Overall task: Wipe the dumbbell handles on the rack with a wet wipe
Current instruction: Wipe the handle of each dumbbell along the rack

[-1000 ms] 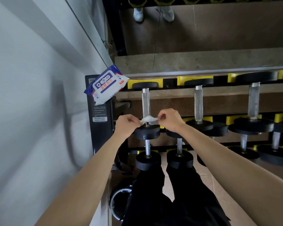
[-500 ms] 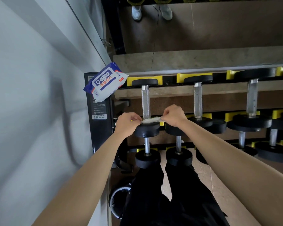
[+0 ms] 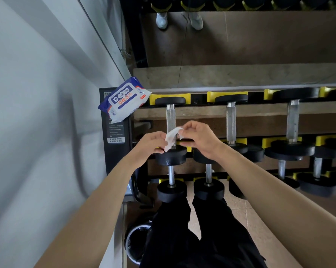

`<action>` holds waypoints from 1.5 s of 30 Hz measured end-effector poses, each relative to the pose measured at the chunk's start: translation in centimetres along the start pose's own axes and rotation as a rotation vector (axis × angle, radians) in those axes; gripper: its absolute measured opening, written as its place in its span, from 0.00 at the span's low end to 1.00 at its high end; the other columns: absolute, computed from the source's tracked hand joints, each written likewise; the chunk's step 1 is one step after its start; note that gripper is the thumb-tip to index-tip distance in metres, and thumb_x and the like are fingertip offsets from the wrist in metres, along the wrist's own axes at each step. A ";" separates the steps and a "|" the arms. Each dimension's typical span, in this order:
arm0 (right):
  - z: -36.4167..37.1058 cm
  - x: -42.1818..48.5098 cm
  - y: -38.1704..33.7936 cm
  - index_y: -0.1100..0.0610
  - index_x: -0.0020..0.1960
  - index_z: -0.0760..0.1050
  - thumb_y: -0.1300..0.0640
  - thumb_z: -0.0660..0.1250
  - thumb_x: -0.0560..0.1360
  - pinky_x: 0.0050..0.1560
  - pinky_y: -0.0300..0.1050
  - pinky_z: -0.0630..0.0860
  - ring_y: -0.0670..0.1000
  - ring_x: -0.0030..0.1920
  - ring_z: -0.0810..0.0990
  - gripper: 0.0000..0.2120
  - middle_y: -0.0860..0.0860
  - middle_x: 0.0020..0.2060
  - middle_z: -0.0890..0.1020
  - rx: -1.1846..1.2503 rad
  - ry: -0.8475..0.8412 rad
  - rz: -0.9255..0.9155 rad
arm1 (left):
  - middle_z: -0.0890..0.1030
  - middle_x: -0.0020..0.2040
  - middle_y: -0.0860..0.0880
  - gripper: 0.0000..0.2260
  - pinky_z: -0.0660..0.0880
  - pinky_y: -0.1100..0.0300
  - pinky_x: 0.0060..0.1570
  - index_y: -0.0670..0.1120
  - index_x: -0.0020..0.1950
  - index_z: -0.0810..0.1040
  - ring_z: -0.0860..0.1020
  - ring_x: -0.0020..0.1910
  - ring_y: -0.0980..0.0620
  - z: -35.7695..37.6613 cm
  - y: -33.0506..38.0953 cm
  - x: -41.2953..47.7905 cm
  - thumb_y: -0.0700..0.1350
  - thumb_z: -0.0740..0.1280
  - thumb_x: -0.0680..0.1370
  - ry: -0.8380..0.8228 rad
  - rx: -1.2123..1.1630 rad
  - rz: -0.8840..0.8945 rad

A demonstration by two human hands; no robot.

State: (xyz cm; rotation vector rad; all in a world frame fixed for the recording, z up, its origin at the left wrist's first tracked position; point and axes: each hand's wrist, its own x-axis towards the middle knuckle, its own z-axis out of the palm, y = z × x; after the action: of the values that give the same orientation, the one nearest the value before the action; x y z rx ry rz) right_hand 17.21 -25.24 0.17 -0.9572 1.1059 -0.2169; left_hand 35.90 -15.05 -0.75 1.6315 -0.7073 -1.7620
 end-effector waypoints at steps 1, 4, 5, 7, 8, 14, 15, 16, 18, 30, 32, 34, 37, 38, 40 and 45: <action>0.1 -0.2 -0.1 0.60 0.49 0.74 0.63 0.70 0.78 0.56 0.54 0.83 0.54 0.53 0.84 0.05 0.54 0.51 0.85 0.072 -0.058 0.031 | 0.85 0.50 0.45 0.06 0.78 0.53 0.56 0.43 0.51 0.83 0.83 0.50 0.45 0.4 0.3 0.0 0.43 0.71 0.76 0.013 -0.031 0.032; -0.1 -0.5 0.2 0.58 0.51 0.73 0.63 0.69 0.79 0.58 0.59 0.81 0.59 0.56 0.84 0.05 0.60 0.55 0.83 0.211 -0.193 0.111 | 0.86 0.52 0.40 0.10 0.83 0.52 0.54 0.37 0.58 0.79 0.85 0.53 0.40 1.8 0.8 0.3 0.40 0.72 0.80 0.142 -0.165 0.081; -0.2 -0.6 0.4 0.58 0.50 0.73 0.64 0.69 0.79 0.58 0.59 0.81 0.59 0.55 0.84 0.05 0.61 0.54 0.83 0.244 -0.202 0.117 | 0.85 0.52 0.39 0.10 0.83 0.53 0.52 0.36 0.59 0.78 0.85 0.53 0.41 2.1 0.9 0.3 0.39 0.71 0.80 0.177 -0.219 0.091; -0.1 -0.5 0.8 0.60 0.48 0.74 0.68 0.70 0.77 0.55 0.55 0.83 0.59 0.51 0.85 0.06 0.60 0.51 0.84 0.259 -0.147 0.088 | 0.85 0.51 0.40 0.10 0.84 0.55 0.48 0.35 0.59 0.77 0.85 0.50 0.43 2.8 1.0 0.5 0.37 0.70 0.80 0.222 -0.292 0.095; -0.1 -0.5 0.9 0.61 0.48 0.76 0.69 0.72 0.75 0.52 0.51 0.84 0.58 0.49 0.86 0.07 0.60 0.50 0.85 0.230 -0.090 0.062 | 0.85 0.51 0.40 0.10 0.84 0.55 0.48 0.34 0.58 0.76 0.85 0.50 0.44 3.0 1.1 0.6 0.36 0.71 0.79 0.234 -0.314 0.089; -1.2 0.8 1.1 0.61 0.47 0.80 0.69 0.74 0.73 0.41 0.40 0.80 0.52 0.39 0.84 0.06 0.56 0.41 0.85 0.181 0.192 0.037 | 0.83 0.48 0.40 0.07 0.84 0.56 0.46 0.37 0.56 0.80 0.84 0.44 0.49 3.4 1.2 1.8 0.39 0.70 0.80 0.388 -0.251 0.041; -1.4 1.2 0.8 0.61 0.48 0.80 0.68 0.75 0.73 0.41 0.40 0.80 0.51 0.39 0.84 0.06 0.55 0.41 0.85 0.173 0.229 0.030 | 0.83 0.46 0.42 0.06 0.84 0.56 0.46 0.39 0.57 0.81 0.82 0.41 0.52 3.2 1.2 2.1 0.39 0.69 0.81 0.404 -0.225 0.033; -1.7 1.7 0.6 0.61 0.48 0.80 0.68 0.75 0.73 0.42 0.40 0.80 0.51 0.39 0.84 0.06 0.55 0.42 0.85 0.167 0.275 0.021 | 0.82 0.45 0.43 0.06 0.84 0.56 0.47 0.40 0.57 0.81 0.81 0.41 0.54 3.0 1.3 2.4 0.40 0.68 0.82 0.398 -0.209 0.032; -2.3 2.7 0.3 0.61 0.48 0.80 0.67 0.75 0.73 0.44 0.41 0.82 0.51 0.41 0.86 0.06 0.56 0.47 0.85 0.161 0.398 0.007 | 0.83 0.46 0.42 0.06 0.84 0.55 0.50 0.41 0.56 0.82 0.81 0.42 0.52 2.6 1.4 3.1 0.38 0.67 0.82 0.396 -0.222 0.031; -0.1 9.3 -0.3 0.56 0.48 0.80 0.69 0.72 0.76 0.48 0.41 0.83 0.51 0.48 0.85 0.09 0.55 0.50 0.84 0.101 0.342 0.093 | 0.84 0.48 0.47 0.08 0.79 0.57 0.44 0.45 0.55 0.80 0.82 0.43 0.51 -1.1 2.4 9.9 0.41 0.60 0.83 0.280 -0.407 -0.239; 0.6 9.9 -0.2 0.59 0.49 0.80 0.71 0.70 0.76 0.45 0.41 0.81 0.52 0.48 0.84 0.08 0.55 0.47 0.83 0.162 0.274 0.107 | 0.80 0.44 0.48 0.07 0.76 0.59 0.44 0.44 0.54 0.78 0.78 0.39 0.52 -1.4 2.6 10.1 0.40 0.61 0.80 0.206 -0.462 -0.252; 0.9 10.0 -0.5 0.63 0.53 0.79 0.72 0.68 0.77 0.44 0.40 0.80 0.52 0.47 0.83 0.08 0.55 0.46 0.83 0.203 0.226 0.112 | 0.80 0.42 0.49 0.07 0.76 0.61 0.44 0.43 0.55 0.80 0.77 0.39 0.53 -1.9 2.3 10.2 0.39 0.65 0.80 0.207 -0.497 -0.237; 1.0 9.7 -0.9 0.62 0.51 0.80 0.72 0.68 0.77 0.44 0.40 0.81 0.50 0.45 0.84 0.07 0.54 0.44 0.84 0.246 0.264 0.113 | 0.85 0.42 0.47 0.07 0.78 0.62 0.43 0.40 0.56 0.81 0.82 0.41 0.53 -2.2 1.4 9.8 0.37 0.70 0.79 0.334 -0.565 -0.156; 1.2 9.7 -1.0 0.60 0.49 0.81 0.72 0.69 0.76 0.45 0.40 0.81 0.50 0.45 0.84 0.08 0.54 0.44 0.85 0.256 0.296 0.114 | 0.86 0.44 0.46 0.06 0.79 0.62 0.43 0.41 0.56 0.82 0.83 0.42 0.53 -2.1 1.3 9.5 0.37 0.71 0.78 0.380 -0.585 -0.118; 1.7 9.9 -1.2 0.58 0.46 0.82 0.71 0.71 0.76 0.46 0.41 0.81 0.51 0.46 0.85 0.09 0.53 0.43 0.85 0.317 0.365 0.136 | 0.86 0.45 0.46 0.04 0.81 0.62 0.44 0.43 0.51 0.83 0.84 0.43 0.54 -1.8 1.0 9.1 0.38 0.74 0.77 0.492 -0.595 -0.044; 2.2 10.4 -2.5 0.58 0.45 0.78 0.67 0.72 0.75 0.53 0.38 0.80 0.45 0.38 0.80 0.06 0.52 0.40 0.82 0.606 0.460 0.374 | 0.86 0.45 0.46 0.02 0.81 0.58 0.49 0.46 0.46 0.84 0.84 0.46 0.50 0.4 1.4 9.5 0.40 0.75 0.77 0.645 -0.667 0.028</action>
State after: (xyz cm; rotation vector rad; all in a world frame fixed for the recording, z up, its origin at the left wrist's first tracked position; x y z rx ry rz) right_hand 24.75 -31.65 -4.57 -0.1485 1.4981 -0.4482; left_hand 35.32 -23.10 -5.92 1.5397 0.1510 -1.1423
